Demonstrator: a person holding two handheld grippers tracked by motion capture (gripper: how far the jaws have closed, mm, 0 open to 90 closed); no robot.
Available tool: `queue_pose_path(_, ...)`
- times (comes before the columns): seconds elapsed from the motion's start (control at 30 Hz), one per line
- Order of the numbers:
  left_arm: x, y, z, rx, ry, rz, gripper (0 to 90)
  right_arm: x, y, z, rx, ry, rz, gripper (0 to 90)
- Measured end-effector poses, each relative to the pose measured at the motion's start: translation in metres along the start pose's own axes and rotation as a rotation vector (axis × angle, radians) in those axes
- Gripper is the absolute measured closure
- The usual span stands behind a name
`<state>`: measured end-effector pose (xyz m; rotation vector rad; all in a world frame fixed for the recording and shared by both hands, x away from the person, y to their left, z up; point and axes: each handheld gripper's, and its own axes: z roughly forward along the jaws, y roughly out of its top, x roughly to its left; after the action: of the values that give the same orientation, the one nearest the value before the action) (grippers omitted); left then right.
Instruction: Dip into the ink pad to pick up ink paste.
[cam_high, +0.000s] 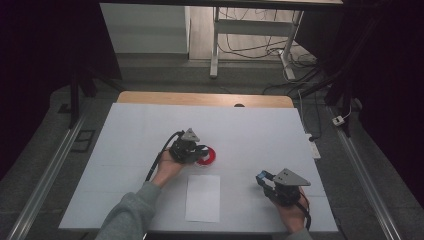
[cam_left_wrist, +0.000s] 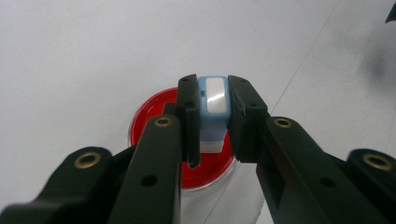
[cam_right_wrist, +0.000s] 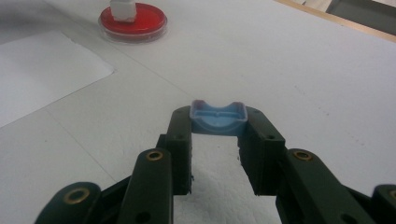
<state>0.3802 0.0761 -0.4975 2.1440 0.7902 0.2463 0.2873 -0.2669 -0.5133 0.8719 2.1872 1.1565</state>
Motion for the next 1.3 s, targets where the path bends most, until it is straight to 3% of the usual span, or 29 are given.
queue_pose_path(0.6,-0.0072,0.0014,0.0061,0.02,0.02,0.034,75.1,0.0,-0.0008,-0.0002,0.006,-0.002,-0.006,65.5)
queue_pose_path(1.3,-0.0082,-0.0001,0.009,0.026,0.027,0.031,75.2,-0.001,-0.0006,-0.001,0.006,-0.008,-0.013,65.6)
